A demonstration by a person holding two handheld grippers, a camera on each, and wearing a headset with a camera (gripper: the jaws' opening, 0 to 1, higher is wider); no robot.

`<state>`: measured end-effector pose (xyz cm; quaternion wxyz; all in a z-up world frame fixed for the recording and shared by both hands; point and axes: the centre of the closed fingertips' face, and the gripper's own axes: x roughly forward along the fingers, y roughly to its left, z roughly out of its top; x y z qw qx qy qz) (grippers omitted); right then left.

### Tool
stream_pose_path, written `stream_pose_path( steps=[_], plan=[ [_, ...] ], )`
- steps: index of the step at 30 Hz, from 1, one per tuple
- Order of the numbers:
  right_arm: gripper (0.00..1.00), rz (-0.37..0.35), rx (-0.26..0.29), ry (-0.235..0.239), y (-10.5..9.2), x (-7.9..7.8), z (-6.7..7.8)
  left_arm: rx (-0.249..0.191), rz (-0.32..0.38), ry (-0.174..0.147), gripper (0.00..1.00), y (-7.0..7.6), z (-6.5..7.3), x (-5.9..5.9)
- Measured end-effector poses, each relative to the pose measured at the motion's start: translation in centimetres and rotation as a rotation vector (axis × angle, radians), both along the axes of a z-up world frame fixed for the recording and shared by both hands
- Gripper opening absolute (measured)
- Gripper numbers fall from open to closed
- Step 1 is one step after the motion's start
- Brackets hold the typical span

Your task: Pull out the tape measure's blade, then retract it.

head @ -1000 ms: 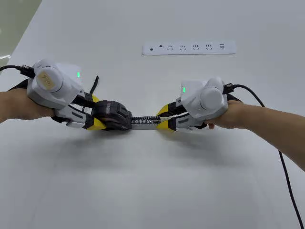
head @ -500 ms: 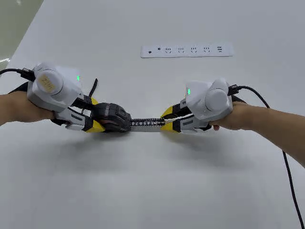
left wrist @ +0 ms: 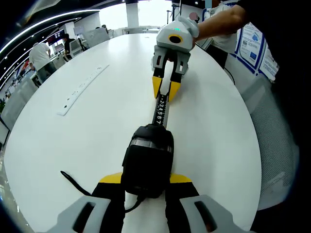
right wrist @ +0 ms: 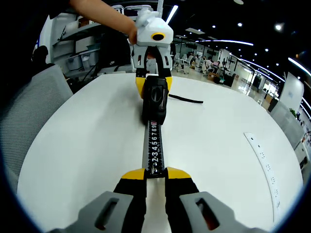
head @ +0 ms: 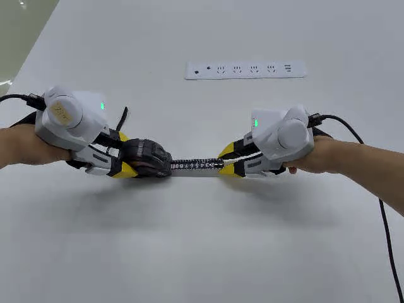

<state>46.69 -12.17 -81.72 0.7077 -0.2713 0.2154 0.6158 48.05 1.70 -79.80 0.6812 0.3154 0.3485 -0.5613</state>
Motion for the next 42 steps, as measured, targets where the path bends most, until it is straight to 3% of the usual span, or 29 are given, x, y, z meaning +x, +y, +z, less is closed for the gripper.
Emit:
stream_pose_path(
  steps=[42],
  plan=[
    [0.12,-0.007,-0.015,-0.004,-2.7,-0.2,0.1,-0.007,0.018,0.001,0.29,-0.2,0.0,-0.1]
  ],
)
